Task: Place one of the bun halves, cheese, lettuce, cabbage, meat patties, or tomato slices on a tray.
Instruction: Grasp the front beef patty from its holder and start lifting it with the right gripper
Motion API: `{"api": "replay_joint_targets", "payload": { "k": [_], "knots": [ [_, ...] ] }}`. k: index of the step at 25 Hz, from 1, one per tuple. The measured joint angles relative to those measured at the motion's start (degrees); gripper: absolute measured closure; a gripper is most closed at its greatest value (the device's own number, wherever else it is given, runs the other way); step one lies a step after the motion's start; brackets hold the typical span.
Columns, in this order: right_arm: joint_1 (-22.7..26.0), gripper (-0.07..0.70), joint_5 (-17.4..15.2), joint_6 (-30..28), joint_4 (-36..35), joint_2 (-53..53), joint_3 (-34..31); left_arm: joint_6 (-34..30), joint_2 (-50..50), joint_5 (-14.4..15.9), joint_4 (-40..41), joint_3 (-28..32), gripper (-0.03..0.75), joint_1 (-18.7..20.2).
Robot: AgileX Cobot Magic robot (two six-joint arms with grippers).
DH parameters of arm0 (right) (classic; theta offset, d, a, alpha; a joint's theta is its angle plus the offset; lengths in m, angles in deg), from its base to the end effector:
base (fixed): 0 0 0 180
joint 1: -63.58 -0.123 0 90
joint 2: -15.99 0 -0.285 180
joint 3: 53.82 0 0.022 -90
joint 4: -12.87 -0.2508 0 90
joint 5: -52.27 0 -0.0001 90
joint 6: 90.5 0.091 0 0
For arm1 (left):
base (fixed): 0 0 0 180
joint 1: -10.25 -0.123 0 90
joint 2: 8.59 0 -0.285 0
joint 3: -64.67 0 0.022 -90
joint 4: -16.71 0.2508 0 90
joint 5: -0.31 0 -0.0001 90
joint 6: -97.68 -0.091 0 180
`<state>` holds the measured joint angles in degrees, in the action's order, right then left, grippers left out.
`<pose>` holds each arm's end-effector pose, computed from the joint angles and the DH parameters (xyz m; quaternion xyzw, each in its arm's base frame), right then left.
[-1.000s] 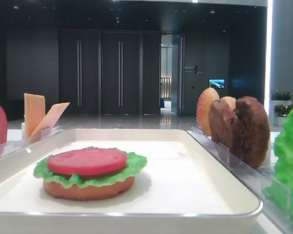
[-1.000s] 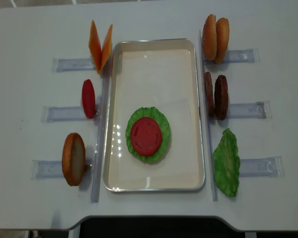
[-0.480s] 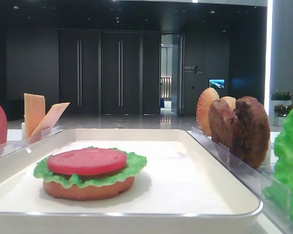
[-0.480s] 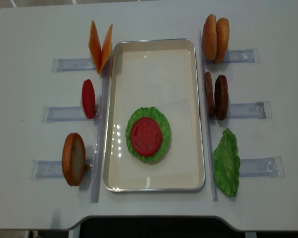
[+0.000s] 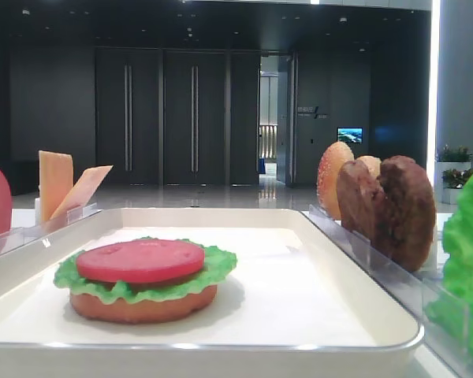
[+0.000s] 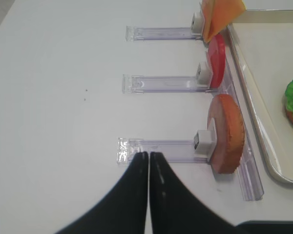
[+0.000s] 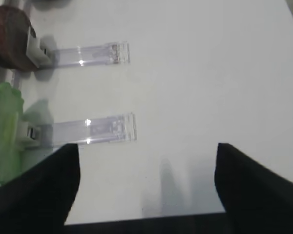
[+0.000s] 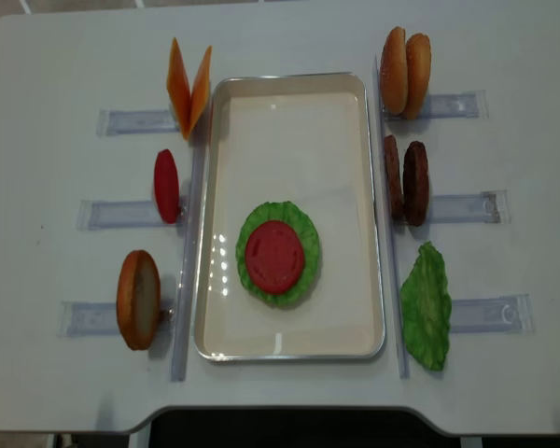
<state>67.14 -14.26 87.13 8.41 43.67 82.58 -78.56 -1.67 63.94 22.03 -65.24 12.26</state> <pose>0.0394 0.0041 0.2895 0.0113 0.9322 0.0202 0.3612 -0.0062 0.0078 0.2662 -0.0159 0.8677 0.0214 0.4963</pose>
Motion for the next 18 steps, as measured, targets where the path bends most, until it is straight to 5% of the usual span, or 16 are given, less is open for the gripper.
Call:
{"api": "replay_joint_targets", "payload": {
  "k": [10,18],
  "knots": [
    [-0.12,0.092,-2.81,-3.68,-4.27,26.81,9.93,0.0,0.0,0.0,0.0,0.0,0.715,0.0],
    [-0.12,0.092,-0.04,-4.98,-5.18,41.02,15.36,0.0,0.0,0.0,0.0,0.0,0.715,0.0]
  ]
}}
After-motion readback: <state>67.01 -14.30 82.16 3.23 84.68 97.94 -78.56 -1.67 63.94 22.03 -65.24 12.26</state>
